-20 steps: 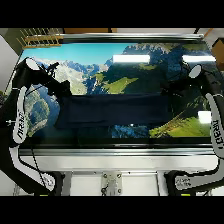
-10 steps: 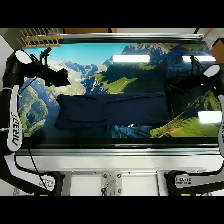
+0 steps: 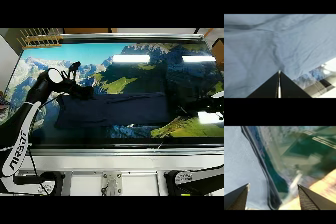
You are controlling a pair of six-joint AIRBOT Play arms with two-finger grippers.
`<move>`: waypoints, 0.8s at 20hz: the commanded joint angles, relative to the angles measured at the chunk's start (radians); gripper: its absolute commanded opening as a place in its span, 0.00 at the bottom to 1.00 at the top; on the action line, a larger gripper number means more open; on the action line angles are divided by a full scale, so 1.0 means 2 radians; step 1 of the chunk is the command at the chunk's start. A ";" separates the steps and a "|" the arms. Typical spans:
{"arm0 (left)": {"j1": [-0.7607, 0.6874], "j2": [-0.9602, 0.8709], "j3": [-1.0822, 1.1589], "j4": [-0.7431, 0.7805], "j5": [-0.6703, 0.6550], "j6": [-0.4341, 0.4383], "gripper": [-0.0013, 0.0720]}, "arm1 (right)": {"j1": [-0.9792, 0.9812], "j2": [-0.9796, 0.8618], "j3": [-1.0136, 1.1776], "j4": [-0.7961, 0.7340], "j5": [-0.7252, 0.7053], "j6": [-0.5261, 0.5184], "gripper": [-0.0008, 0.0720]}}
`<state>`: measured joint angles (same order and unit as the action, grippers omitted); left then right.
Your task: Fold the clothes and pants, and hang the long-sleeved shirts on hangers.
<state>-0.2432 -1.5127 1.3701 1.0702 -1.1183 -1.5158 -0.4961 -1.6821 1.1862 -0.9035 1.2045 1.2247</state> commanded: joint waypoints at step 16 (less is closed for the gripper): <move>-0.085 -0.135 0.064 -0.024 0.042 -0.009 0.03 | 0.064 -0.001 0.060 -0.019 0.010 0.007 0.03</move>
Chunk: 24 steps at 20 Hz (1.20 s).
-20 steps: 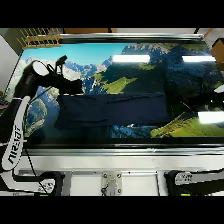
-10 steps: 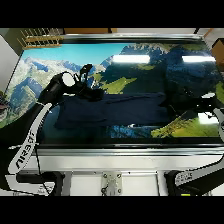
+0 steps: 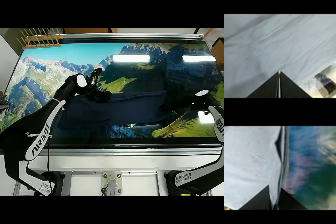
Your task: Fold the clothes and pants, and hang the long-sleeved shirts on hangers.
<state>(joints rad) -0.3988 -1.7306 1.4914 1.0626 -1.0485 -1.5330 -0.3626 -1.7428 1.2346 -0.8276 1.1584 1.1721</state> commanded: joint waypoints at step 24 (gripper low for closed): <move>-0.068 -0.208 0.204 -0.067 -0.039 -0.006 0.03 | 0.269 0.080 0.339 -0.145 0.186 0.103 0.03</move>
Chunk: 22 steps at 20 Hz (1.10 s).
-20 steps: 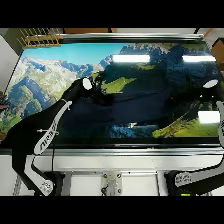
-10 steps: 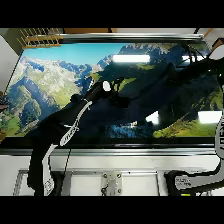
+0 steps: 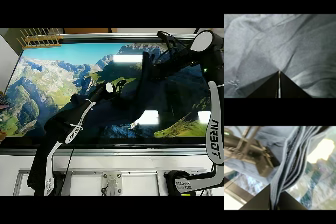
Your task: Fold the clothes and pants, and hang the long-sleeved shirts on hangers.
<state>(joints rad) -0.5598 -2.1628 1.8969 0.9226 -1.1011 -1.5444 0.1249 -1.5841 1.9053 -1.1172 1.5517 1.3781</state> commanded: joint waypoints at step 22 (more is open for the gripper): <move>0.357 0.272 0.000 0.092 -0.134 0.001 0.03 | 0.334 -0.234 0.004 0.153 -0.403 0.025 0.91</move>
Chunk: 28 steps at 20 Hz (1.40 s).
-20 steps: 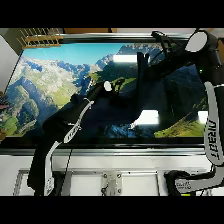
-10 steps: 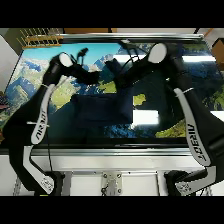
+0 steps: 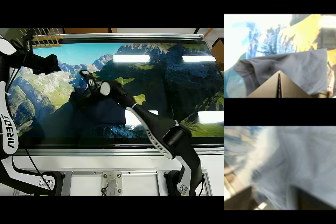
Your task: Fold the clothes and pants, and hang the long-sleeved shirts on hangers.
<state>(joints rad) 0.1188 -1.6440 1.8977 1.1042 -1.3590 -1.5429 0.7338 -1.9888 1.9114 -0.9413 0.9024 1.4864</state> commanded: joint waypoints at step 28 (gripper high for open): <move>-0.142 0.170 -0.327 0.000 0.147 0.014 0.03 | -0.221 0.070 -0.332 0.248 0.007 -0.143 0.91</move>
<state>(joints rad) -0.1570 -1.3052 1.2472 1.1046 -1.0695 -1.5131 0.2058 -1.7966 1.1912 -0.4976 0.9623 1.2236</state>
